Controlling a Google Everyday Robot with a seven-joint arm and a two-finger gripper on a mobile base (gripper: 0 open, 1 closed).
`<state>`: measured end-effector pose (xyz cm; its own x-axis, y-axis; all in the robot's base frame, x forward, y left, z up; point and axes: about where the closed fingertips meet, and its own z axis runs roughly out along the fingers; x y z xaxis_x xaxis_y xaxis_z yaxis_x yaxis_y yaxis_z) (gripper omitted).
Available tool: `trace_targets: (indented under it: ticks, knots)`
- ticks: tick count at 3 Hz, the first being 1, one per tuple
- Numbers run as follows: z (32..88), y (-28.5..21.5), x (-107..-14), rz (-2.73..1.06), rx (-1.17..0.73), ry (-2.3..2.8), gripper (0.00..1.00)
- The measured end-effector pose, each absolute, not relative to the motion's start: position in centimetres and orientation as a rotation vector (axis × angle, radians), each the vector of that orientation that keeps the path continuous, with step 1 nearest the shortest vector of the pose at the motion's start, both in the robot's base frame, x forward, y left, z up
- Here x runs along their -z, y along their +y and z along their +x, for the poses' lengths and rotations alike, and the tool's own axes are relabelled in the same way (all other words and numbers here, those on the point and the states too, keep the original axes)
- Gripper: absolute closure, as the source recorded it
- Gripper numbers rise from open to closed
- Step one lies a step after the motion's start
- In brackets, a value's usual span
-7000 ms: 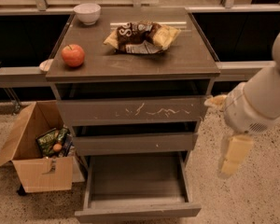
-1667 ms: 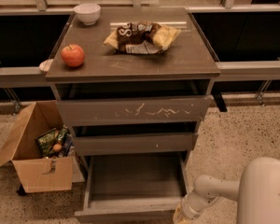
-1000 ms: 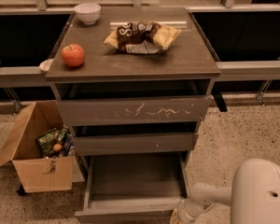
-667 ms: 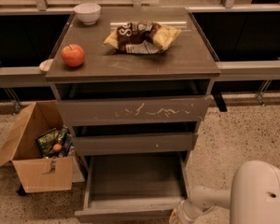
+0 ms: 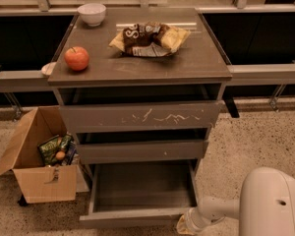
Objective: Close bottom drawer
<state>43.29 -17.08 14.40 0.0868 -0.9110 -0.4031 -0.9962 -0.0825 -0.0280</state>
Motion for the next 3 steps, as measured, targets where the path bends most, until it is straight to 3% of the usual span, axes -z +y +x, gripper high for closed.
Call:
trace_targets:
  ticks: [2,3]
  knots:
    - [43.28,-17.08,-14.40,-2.074,-0.409,1.898,0.16]
    - [43.28,-17.06,-14.37,-2.075,-0.410,1.898,0.00]
